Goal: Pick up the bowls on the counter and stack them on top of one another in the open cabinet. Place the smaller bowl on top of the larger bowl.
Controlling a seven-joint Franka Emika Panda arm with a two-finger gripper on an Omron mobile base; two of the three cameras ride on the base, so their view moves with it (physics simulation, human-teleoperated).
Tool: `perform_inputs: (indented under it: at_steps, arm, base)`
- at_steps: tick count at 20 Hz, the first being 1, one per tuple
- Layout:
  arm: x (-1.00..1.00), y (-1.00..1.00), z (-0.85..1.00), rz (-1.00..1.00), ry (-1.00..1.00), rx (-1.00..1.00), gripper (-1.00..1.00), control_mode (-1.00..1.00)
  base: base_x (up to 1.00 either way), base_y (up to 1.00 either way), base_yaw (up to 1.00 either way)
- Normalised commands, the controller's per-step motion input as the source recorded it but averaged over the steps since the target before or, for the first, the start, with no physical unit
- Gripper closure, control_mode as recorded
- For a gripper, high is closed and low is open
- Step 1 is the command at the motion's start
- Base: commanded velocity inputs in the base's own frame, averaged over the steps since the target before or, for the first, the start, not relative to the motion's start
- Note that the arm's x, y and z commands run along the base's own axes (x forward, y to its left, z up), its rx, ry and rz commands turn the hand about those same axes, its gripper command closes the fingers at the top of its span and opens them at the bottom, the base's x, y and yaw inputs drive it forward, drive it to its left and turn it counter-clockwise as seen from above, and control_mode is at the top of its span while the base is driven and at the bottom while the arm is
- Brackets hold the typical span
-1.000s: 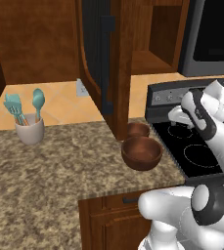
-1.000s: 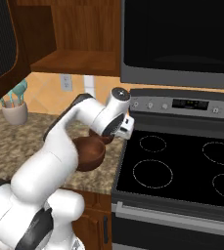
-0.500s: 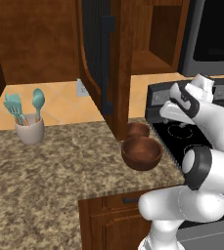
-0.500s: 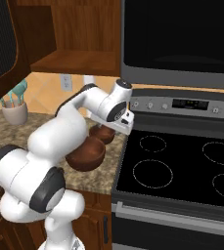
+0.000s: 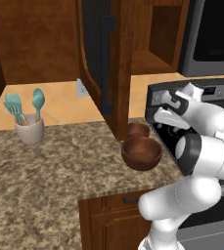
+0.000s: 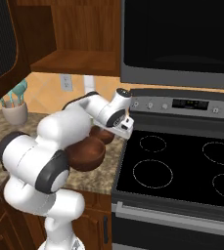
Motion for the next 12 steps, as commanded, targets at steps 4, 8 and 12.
perform_inputs:
  at_steps: [4,8,12]
  arm:
    - [0.39,0.10,-0.31,-0.05,-0.04,0.00,-1.00,-1.00]
    - [0.39,0.28,-0.16,-0.08,-0.01,0.00,-1.00,-1.00]
    - [0.36,0.27,-0.24,-0.08,-0.01,-0.01,-1.00,-1.00]
  base:
    - [0.00,0.00,0.00]
    - [0.00,0.00,0.00]
    - [0.00,0.00,0.00]
